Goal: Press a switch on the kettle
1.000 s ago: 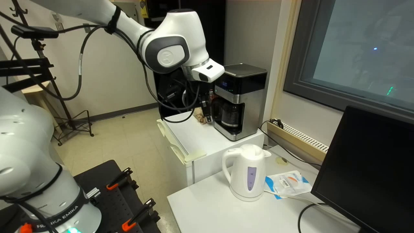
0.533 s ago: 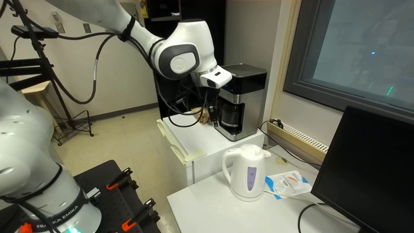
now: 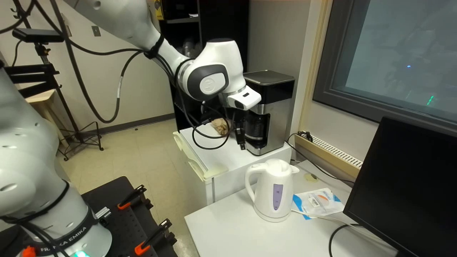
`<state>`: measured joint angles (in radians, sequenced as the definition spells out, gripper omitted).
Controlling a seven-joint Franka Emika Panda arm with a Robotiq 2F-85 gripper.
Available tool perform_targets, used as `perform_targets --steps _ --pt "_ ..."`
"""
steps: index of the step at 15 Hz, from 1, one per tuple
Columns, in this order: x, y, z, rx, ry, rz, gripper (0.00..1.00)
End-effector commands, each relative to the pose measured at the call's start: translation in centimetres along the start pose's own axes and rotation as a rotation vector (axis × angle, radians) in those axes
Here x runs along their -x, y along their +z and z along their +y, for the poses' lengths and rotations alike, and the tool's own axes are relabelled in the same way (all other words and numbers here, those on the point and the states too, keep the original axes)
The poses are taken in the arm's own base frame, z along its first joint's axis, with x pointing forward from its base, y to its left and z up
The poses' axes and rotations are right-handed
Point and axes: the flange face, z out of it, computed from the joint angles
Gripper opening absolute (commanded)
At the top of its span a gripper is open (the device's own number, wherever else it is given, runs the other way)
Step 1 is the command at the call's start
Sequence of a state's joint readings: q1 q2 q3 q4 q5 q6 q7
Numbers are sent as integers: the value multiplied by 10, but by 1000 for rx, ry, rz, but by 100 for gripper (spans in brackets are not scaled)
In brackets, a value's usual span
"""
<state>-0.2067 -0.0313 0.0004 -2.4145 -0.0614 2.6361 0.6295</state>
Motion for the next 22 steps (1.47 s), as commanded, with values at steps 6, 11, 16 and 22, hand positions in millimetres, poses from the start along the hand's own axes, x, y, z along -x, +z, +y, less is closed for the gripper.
perform_targets --steps 6,11,16,22 --pt "-9 27 -3 37 34 10 81" --pt "-9 36 2 55 48 -1 42" --pt "-15 46 4 69 73 -6 5" --pt "-22 62 -1 88 102 -9 1"
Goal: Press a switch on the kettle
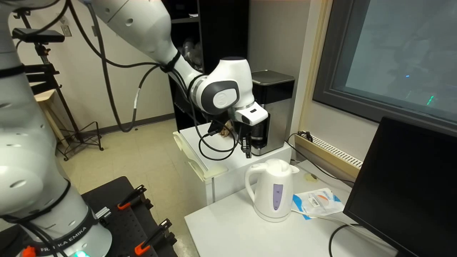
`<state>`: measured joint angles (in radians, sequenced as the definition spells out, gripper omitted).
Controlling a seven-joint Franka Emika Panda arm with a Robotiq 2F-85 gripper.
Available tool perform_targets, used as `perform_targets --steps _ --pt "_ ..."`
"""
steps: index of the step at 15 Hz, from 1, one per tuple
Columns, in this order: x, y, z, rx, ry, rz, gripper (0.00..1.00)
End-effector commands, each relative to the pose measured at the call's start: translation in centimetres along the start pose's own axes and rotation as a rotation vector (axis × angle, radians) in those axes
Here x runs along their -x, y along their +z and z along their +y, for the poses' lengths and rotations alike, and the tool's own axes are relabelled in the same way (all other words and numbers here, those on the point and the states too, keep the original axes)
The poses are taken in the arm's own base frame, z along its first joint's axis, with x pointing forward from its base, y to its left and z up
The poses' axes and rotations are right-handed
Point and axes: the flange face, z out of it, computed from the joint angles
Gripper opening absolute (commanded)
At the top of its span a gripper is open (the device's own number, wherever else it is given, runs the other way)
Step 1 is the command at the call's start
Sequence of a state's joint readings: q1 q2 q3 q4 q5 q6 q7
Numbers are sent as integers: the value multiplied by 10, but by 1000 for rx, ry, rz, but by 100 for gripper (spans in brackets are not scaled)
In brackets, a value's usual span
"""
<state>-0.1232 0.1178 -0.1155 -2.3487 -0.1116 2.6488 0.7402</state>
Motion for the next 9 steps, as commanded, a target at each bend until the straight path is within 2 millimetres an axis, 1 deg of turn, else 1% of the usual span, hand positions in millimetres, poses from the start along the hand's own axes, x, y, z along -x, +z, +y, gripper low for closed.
perform_targets --steps 1,9 --pt "-8 12 -11 17 15 23 1" --pt "-16 33 -18 54 43 28 1"
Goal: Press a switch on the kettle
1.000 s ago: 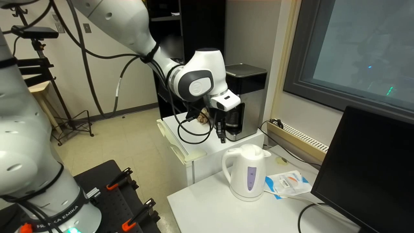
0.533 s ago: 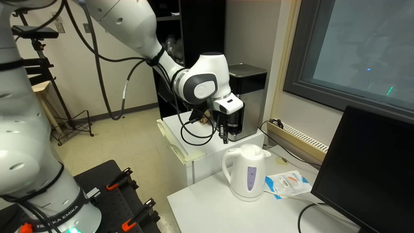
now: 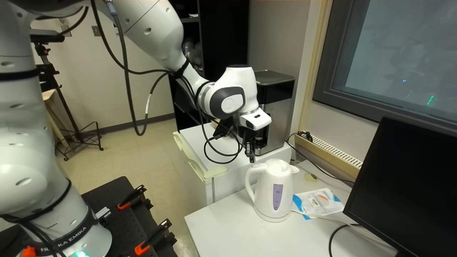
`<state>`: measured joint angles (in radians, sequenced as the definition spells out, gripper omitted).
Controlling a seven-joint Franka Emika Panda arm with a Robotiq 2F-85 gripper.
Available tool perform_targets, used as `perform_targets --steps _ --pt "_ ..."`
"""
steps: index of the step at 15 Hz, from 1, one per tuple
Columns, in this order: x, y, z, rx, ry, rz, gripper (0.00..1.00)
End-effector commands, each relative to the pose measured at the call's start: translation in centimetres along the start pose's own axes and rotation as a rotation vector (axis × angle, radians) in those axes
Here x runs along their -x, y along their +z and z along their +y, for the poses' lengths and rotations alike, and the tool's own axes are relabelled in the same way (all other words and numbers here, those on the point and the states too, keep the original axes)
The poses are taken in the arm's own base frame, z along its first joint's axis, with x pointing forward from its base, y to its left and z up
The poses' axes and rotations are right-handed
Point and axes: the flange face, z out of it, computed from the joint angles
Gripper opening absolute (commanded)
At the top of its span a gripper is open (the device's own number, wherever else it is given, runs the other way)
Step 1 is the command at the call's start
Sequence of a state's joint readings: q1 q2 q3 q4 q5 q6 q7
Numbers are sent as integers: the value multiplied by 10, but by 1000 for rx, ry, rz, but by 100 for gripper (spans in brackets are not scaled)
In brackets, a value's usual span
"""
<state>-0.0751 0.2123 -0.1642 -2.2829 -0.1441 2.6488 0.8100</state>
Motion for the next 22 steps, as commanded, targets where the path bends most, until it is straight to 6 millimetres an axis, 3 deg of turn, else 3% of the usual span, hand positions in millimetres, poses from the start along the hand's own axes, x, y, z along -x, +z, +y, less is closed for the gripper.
perform_targets --steps 1,9,22 --pt "-6 9 -9 14 12 26 1" --pt "-6 22 -12 35 16 19 1" --pt "2 22 -7 37 14 12 1"
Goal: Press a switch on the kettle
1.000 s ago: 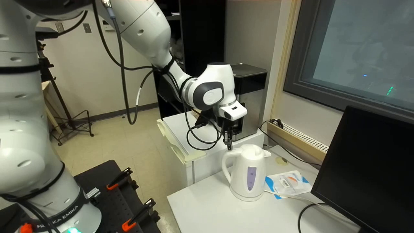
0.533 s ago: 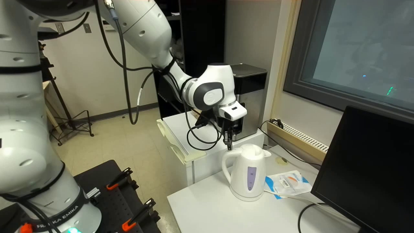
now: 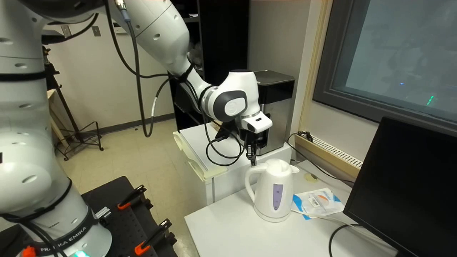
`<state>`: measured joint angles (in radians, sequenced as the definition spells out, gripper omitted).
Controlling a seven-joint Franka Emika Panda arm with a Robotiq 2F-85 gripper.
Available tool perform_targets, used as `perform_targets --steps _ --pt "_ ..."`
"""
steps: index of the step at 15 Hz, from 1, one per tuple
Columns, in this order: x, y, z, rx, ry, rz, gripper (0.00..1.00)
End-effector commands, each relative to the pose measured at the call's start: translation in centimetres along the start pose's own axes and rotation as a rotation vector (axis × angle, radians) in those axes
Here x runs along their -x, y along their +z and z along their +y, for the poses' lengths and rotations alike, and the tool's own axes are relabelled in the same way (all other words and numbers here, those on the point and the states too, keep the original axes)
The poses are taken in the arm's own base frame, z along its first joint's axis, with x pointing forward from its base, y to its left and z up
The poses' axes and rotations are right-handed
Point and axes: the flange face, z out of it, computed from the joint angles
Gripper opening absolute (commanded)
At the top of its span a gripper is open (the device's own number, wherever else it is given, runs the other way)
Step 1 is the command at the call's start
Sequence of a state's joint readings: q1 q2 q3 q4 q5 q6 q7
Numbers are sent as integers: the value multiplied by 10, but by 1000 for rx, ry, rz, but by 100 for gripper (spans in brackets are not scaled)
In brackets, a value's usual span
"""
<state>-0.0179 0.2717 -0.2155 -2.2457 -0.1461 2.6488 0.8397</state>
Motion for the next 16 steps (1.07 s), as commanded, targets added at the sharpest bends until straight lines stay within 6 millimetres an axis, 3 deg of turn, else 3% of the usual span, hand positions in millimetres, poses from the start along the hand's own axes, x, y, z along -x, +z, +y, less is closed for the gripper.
perform_targets --steps 1,10,16 --pt "6 5 2 8 0 8 1" --pt "23 0 7 -11 -17 -11 1" --pt "36 -35 23 -76 -32 17 1"
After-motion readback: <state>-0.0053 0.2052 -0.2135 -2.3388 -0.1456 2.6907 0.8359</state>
